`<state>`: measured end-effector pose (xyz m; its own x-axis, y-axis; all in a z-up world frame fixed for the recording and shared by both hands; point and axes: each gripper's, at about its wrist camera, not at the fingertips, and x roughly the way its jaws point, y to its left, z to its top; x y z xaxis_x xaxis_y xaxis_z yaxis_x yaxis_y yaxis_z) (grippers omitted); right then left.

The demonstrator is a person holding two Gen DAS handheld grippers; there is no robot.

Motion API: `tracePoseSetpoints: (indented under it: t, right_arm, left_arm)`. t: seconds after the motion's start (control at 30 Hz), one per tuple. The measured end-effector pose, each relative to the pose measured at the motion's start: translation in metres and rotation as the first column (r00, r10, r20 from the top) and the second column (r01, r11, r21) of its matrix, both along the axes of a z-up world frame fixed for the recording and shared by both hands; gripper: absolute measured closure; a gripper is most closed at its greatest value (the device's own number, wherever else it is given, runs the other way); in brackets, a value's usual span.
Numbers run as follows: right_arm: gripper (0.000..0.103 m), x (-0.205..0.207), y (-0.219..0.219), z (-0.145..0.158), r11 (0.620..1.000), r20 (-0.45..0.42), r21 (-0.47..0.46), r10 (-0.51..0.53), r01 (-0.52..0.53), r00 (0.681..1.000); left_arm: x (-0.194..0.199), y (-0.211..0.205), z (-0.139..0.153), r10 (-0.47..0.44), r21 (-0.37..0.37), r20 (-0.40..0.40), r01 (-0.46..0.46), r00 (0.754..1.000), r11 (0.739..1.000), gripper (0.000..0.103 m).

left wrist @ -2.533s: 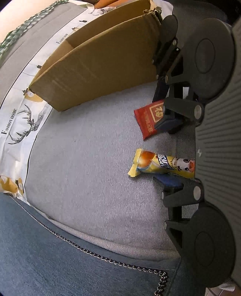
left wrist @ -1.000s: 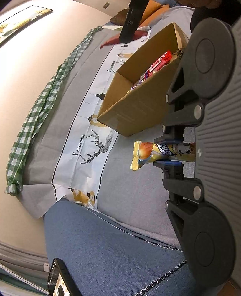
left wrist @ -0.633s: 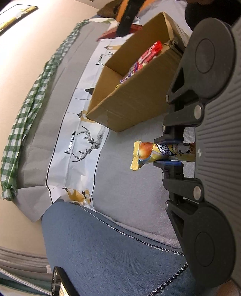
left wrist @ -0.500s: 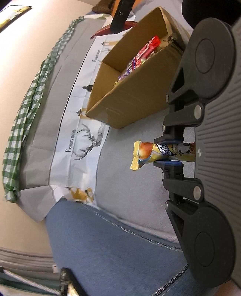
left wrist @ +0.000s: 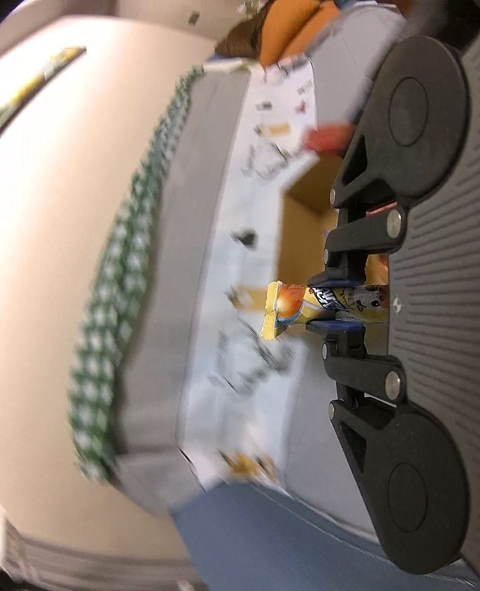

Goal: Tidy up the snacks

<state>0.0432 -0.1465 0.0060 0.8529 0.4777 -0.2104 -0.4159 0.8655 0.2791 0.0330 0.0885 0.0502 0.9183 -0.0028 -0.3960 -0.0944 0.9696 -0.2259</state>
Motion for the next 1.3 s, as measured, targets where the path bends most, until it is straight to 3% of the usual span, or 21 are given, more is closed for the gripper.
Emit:
tracePoseSetpoints:
  t: [0.07,0.1,0.13,0.17,0.2,0.23,0.4,0.7,0.77,0.83,1.1,1.3]
  right_arm:
    - [0.058,0.003,-0.007,-0.001,0.999,-0.007,0.018,-0.036,0.036,0.999]
    - [0.055,0.005,-0.009,-0.001,0.999,-0.024,0.029,-0.044,0.044,0.999]
    - [0.047,0.008,-0.010,-0.003,0.998,-0.046,0.030,-0.049,0.050,0.998]
    - [0.037,0.011,-0.011,-0.005,0.998,-0.075,0.022,-0.062,0.064,0.995]
    - [0.018,0.011,-0.011,-0.004,0.996,-0.080,0.010,-0.091,0.092,0.993]
    - [0.009,0.010,-0.011,-0.003,0.994,-0.075,0.005,-0.107,0.108,0.991]
    - [0.003,0.008,-0.011,-0.003,0.995,-0.090,-0.004,-0.103,0.103,0.991]
    - [0.001,-0.003,-0.008,0.005,0.978,-0.106,-0.109,-0.188,0.177,0.976]
    - [0.001,-0.007,-0.009,0.009,0.974,-0.117,-0.151,-0.190,0.171,0.975]
    - [0.001,-0.009,-0.010,0.013,0.966,-0.143,-0.196,-0.195,0.165,0.970]
    - [0.001,-0.030,-0.038,0.021,0.952,-0.147,-0.276,-0.179,0.133,0.973]
    - [0.001,-0.028,-0.060,-0.001,0.957,-0.207,-0.234,-0.219,0.169,0.954]
  left_arm:
    - [0.016,-0.018,0.014,-0.032,0.012,0.022,0.031,0.999,0.999,0.082]
    - [0.022,-0.027,0.019,-0.046,0.019,0.029,0.045,0.999,0.999,0.070]
    - [0.028,-0.034,0.022,-0.062,0.020,0.032,0.061,0.998,0.998,0.053]
    - [0.028,-0.039,0.024,-0.069,0.020,0.043,0.068,0.997,0.998,0.050]
    - [0.028,-0.043,0.025,-0.067,0.018,0.054,0.066,0.996,0.998,0.047]
    - [0.025,-0.046,0.025,-0.066,0.012,0.058,0.065,0.996,0.998,0.044]
    - [-0.005,-0.045,0.007,-0.040,-0.041,0.044,0.042,0.998,0.998,0.019]
    - [-0.065,-0.046,-0.018,0.086,-0.011,0.037,-0.086,0.996,0.996,0.016]
    - [-0.068,-0.048,-0.018,0.081,-0.007,0.014,-0.081,0.997,0.997,0.013]
    - [-0.071,-0.049,-0.020,0.062,-0.025,-0.006,-0.062,0.998,0.998,0.001]
    - [-0.073,-0.066,-0.049,0.019,-0.008,-0.169,-0.021,0.986,1.000,0.000]
    - [-0.064,-0.080,-0.068,0.006,0.023,-0.282,0.001,0.959,1.000,0.000]
